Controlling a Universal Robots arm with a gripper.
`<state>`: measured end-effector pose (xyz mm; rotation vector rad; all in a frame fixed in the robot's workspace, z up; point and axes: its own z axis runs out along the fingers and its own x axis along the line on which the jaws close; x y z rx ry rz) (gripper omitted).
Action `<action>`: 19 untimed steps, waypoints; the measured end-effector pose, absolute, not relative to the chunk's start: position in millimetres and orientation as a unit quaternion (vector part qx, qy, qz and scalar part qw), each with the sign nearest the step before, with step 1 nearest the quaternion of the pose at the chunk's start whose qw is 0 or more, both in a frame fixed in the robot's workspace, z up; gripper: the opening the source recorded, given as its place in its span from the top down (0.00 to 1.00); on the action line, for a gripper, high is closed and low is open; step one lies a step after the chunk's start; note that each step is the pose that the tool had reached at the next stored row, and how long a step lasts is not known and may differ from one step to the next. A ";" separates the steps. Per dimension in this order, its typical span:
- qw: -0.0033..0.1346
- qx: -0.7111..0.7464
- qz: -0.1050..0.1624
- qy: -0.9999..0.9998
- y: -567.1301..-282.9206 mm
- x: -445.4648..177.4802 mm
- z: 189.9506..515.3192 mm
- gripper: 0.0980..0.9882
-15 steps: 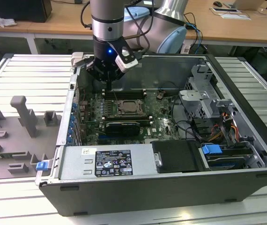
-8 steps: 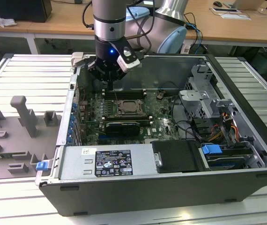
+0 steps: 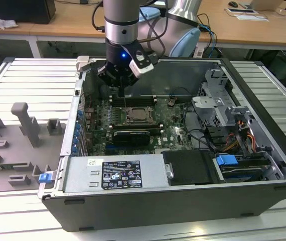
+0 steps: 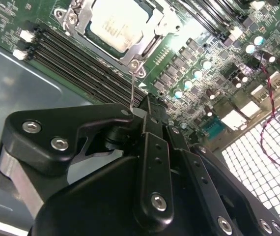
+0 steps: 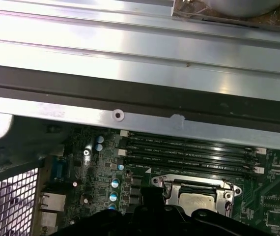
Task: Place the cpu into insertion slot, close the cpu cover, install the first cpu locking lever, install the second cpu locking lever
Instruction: 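Install the first cpu locking lever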
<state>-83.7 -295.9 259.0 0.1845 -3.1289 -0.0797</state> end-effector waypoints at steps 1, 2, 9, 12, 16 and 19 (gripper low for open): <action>0.003 0.059 -0.025 -0.998 -295.9 -82.4 258.8 0.99; 0.003 0.058 -0.025 -0.998 -295.9 -81.3 258.7 0.99; 0.003 0.056 -0.025 -0.998 -295.9 -70.5 257.4 0.99; 0.003 0.056 -0.025 -0.998 -295.9 -67.2 256.9 0.99; 0.003 0.054 -0.025 -0.998 -295.9 -62.8 256.3 0.99; 0.002 0.047 -0.038 -0.998 -295.9 -60.7 255.3 0.99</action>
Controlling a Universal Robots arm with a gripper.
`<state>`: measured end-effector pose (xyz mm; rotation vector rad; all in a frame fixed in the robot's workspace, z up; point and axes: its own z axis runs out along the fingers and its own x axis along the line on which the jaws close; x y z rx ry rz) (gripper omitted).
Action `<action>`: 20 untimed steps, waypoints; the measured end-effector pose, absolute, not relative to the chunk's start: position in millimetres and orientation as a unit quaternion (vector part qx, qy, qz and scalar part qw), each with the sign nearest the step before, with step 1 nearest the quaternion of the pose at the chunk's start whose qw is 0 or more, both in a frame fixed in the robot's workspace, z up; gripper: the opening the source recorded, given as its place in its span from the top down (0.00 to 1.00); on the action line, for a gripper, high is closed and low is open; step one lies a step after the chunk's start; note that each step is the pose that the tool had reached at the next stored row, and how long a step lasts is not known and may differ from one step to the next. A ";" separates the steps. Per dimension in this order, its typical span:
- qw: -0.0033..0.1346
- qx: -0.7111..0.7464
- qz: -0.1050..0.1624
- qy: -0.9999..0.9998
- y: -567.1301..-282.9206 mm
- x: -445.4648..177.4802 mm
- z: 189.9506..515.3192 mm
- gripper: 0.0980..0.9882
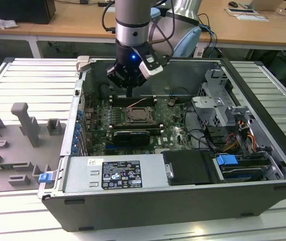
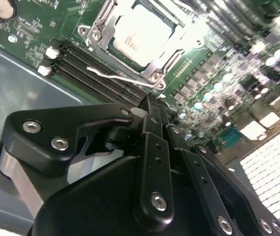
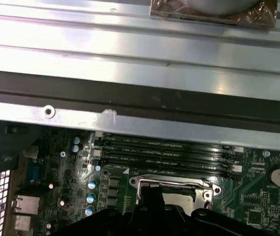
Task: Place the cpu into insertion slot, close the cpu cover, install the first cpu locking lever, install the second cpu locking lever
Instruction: 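Install the first cpu locking lever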
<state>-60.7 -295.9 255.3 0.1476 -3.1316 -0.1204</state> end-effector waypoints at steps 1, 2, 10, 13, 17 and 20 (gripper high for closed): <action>0.002 0.045 -0.042 -0.998 -295.9 -60.4 254.9 0.99; 0.002 0.042 -0.045 -0.998 -295.8 -60.1 254.2 0.99; 0.001 0.037 -0.048 -0.998 -296.2 -59.3 249.1 0.99; 0.001 0.037 -0.048 -0.998 -296.2 -59.2 248.3 0.99; 0.001 0.037 -0.049 -0.998 -296.3 -59.2 247.0 0.99; 0.001 0.035 -0.055 -0.998 -296.5 -59.1 245.3 0.99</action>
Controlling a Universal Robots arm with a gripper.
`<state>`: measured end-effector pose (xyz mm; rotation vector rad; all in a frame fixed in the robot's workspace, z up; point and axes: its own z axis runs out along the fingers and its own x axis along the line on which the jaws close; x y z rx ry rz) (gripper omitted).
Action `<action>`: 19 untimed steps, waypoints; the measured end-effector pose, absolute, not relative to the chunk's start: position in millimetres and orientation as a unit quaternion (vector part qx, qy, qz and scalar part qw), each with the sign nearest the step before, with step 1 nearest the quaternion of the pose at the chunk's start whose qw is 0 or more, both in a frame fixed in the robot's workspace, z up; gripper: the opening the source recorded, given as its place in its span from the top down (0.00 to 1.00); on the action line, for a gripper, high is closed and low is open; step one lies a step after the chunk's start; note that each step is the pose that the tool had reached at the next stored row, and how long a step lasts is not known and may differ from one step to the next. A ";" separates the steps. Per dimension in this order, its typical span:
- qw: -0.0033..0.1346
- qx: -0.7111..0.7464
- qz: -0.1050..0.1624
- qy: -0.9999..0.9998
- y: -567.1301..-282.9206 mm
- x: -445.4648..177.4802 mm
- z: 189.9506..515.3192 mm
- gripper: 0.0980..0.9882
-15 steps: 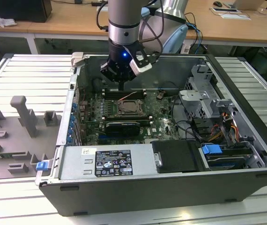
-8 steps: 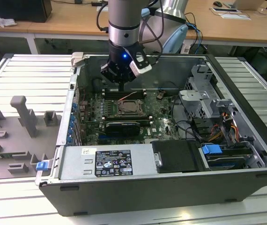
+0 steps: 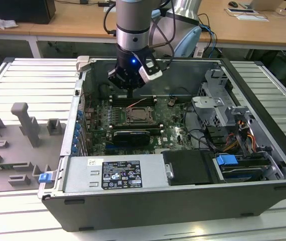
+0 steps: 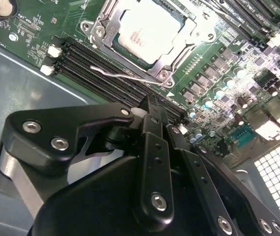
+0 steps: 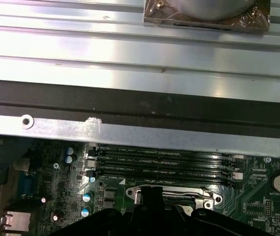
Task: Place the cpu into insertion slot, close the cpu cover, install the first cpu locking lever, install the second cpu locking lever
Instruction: 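Install the first cpu locking lever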
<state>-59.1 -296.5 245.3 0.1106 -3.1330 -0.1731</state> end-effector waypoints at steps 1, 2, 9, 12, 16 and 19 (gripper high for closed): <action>0.001 0.035 -0.057 -0.998 -296.7 -59.1 244.8 0.99; 0.001 0.035 -0.059 -0.998 -296.8 -59.1 244.0 0.99; 0.001 0.035 -0.062 -0.997 -297.2 -58.8 241.6 0.99; 0.001 0.035 -0.063 -0.997 -297.2 -58.8 240.8 0.99; 0.000 0.035 -0.069 -0.997 -297.4 -57.2 236.3 0.99; 0.000 0.034 -0.070 -0.997 -297.4 -48.3 230.5 0.99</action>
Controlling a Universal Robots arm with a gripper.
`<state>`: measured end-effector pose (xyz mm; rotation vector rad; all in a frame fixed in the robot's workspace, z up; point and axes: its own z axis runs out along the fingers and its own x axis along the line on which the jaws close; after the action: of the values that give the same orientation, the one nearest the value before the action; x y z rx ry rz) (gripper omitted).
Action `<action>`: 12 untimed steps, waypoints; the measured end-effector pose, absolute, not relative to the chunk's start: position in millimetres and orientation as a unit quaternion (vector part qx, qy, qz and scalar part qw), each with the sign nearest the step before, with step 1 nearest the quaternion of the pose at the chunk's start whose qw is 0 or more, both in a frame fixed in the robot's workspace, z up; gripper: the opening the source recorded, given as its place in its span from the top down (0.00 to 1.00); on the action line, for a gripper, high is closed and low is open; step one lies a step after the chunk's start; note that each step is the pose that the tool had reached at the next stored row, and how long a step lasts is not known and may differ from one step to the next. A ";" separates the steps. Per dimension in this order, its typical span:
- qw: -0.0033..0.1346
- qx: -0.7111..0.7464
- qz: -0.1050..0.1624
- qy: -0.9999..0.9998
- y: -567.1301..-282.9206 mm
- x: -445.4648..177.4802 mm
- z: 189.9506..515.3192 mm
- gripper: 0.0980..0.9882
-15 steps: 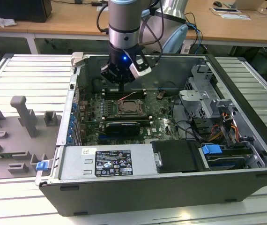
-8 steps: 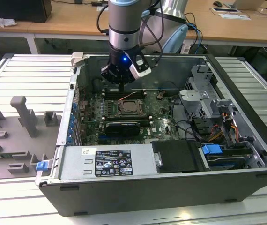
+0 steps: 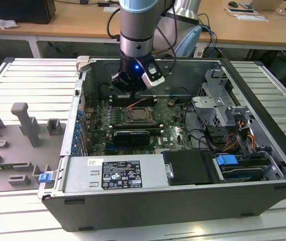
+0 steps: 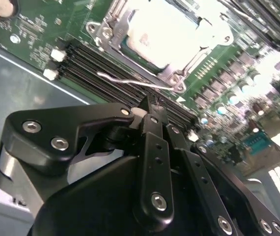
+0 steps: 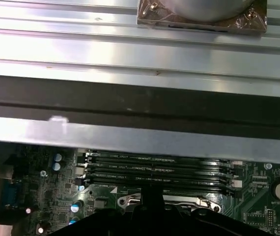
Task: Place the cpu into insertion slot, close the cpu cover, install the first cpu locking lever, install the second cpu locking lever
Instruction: 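Install the first cpu locking lever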
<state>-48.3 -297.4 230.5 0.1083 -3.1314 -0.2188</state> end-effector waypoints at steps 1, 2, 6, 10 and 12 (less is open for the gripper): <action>0.000 0.035 -0.070 -0.997 -297.4 -46.0 229.9 0.99; 0.000 0.035 -0.070 -0.997 -297.5 -45.1 229.7 0.99; 0.000 0.034 -0.070 -0.997 -297.3 -41.6 228.9 0.99; 0.000 0.034 -0.070 -0.997 -297.3 -39.5 227.8 0.99; 0.000 0.034 -0.070 -0.997 -297.3 -39.0 227.4 0.99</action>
<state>-39.0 -297.3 227.4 0.1083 -3.1314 -0.2187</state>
